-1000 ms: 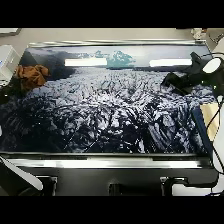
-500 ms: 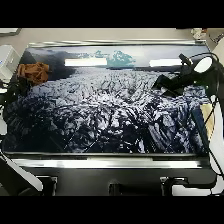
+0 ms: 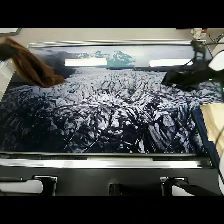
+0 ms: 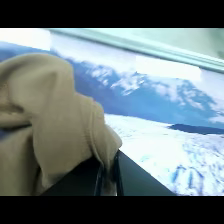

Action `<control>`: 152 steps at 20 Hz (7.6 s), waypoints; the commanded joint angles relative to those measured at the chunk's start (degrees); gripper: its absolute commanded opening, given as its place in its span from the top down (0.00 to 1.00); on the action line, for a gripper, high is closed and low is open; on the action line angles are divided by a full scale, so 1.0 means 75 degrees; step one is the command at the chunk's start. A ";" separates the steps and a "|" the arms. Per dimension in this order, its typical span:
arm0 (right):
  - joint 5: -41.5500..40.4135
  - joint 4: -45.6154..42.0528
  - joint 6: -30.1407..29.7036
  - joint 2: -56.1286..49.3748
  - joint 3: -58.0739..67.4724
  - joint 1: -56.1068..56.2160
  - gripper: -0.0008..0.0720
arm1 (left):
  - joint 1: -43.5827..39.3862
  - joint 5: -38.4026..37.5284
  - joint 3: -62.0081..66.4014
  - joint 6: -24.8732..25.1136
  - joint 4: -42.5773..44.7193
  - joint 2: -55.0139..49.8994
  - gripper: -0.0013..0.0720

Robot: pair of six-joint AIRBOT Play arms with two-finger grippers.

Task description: Fold the clothes and pants, and hang the long-sleeved shirts on hangers.

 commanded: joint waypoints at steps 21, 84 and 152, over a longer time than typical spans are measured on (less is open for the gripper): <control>0.3331 -0.0743 0.0166 0.2390 -0.0152 0.0009 0.07 | -0.9366 0.2710 -0.5546 -0.5208 0.1218 0.0533 0.00; -0.2084 0.0472 0.2760 0.2413 -0.6898 0.1306 0.92 | -0.3284 0.2273 -0.2853 -0.1626 0.0248 0.1556 0.95; -0.1824 0.2454 -0.1830 0.1661 -0.2212 0.0466 0.93 | -0.1929 0.0452 -0.5604 -0.0880 -0.0405 0.4433 0.95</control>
